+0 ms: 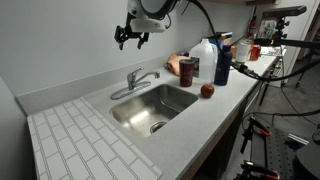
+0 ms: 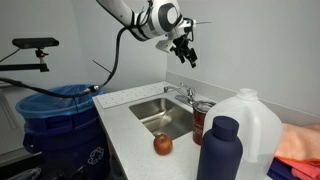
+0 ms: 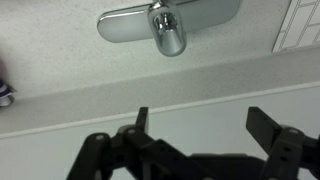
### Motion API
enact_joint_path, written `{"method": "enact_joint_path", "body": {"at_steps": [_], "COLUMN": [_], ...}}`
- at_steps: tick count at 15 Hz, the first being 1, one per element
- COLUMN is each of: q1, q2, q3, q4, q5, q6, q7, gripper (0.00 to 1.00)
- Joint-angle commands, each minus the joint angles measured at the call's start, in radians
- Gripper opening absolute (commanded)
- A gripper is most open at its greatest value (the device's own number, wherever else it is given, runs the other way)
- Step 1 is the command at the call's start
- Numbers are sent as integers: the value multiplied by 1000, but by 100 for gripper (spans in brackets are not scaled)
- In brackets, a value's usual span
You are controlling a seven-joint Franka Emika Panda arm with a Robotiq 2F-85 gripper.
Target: Push the handle of the tap down
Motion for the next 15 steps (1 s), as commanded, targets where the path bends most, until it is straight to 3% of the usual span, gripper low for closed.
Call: {"method": "enact_joint_path", "body": {"at_steps": [1, 8, 15], "q1": [1, -26, -71], "q2": [-170, -440, -631], "q3": [28, 126, 175], "q4": [-141, -369, -538], "q5": [1, 28, 60], "q6": [-85, -174, -186], "q7": [-33, -68, -61], "gripper": [100, 100, 100]}}
